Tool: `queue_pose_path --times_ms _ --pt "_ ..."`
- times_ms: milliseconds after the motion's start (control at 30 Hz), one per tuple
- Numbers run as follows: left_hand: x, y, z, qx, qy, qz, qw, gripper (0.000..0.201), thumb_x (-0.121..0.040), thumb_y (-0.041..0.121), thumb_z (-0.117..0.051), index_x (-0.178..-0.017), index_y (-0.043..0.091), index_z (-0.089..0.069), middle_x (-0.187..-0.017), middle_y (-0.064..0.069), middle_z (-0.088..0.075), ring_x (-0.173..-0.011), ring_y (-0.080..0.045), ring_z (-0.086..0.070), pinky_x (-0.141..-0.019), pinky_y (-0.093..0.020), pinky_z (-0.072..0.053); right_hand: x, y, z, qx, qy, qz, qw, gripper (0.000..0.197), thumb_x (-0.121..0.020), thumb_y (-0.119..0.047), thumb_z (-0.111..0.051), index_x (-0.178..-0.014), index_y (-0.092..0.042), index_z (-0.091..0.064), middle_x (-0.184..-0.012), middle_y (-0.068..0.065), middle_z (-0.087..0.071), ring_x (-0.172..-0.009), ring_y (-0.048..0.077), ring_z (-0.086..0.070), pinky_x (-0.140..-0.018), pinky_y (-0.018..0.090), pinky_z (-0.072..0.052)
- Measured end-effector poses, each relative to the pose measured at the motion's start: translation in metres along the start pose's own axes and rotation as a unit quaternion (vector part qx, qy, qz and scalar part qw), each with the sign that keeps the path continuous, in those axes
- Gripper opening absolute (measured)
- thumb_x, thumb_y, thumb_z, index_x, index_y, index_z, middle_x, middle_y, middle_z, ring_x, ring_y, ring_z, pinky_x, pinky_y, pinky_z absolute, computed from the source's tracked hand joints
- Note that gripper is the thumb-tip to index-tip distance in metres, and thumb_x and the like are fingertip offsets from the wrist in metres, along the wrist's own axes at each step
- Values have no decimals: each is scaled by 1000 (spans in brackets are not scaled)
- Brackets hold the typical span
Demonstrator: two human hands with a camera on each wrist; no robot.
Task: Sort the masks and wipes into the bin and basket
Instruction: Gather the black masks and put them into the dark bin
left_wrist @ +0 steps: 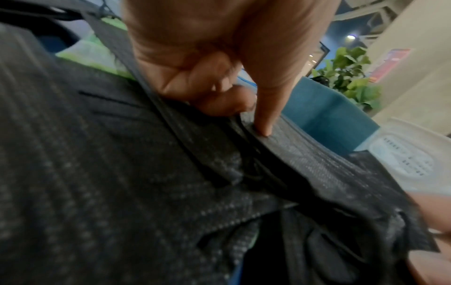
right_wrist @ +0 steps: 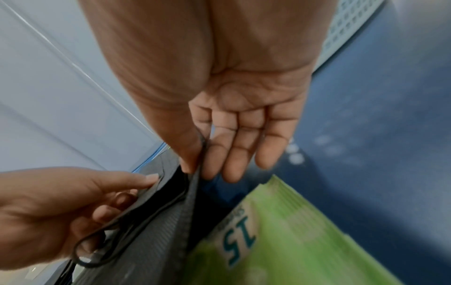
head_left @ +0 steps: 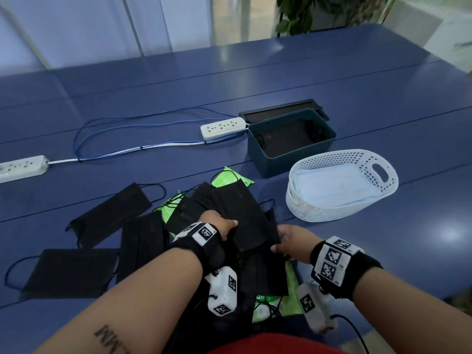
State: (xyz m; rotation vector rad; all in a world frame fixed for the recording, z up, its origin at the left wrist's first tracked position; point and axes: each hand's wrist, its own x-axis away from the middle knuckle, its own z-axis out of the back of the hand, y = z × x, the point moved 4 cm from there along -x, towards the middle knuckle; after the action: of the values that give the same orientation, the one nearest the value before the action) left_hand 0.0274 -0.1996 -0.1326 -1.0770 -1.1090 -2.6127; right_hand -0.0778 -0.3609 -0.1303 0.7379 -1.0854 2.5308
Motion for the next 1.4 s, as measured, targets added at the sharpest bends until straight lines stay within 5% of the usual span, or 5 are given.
queue_pose_path --times_ms 133,300,667,1100,1400 --pt "8 -3 1 75 -3 5 997 27 -82 15 -69 -66 10 -47 -60 -6 -47 -50 -17 -46 -34 -13 -32 4 9 9 -23 16 8 1000 16 -88 -9 -57 -78 -21 -54 -66 -9 -53 -56 2 -50 -45 8 -38" --pt "28 -14 22 278 -1 2 961 13 -83 -1 -52 -75 10 -53 -78 -14 -58 -69 -26 -56 -72 -38 -50 12 19 38 -118 144 5 982 15 -90 -6 -55 -83 -19 -52 -74 -7 -57 -76 14 -57 -68 20 -41" --pt "61 -33 85 501 5 -50 864 46 -90 -10 -33 -120 19 -52 -106 -14 -64 -91 -30 -62 -74 -42 -51 36 -69 67 -245 128 187 943 26 -94 4 -45 -86 -21 -44 -80 -7 -61 -69 -6 -57 -73 17 -44" --pt "88 -11 65 555 -166 -43 814 52 -100 40 -29 -126 6 -58 -115 -17 -67 -93 -28 -70 -75 -39 -58 8 -127 30 -356 11 144 923 20 -94 3 -46 -92 -17 -45 -87 7 -63 -80 21 -60 -85 42 -49" --pt "84 -22 58 494 -73 -59 864 32 -94 4 -48 -124 1 -55 -97 -16 -70 -80 -26 -68 -73 -39 -58 -8 -132 9 -359 12 114 926 18 -93 -2 -51 -87 -16 -41 -81 8 -56 -73 22 -55 -72 39 -50"
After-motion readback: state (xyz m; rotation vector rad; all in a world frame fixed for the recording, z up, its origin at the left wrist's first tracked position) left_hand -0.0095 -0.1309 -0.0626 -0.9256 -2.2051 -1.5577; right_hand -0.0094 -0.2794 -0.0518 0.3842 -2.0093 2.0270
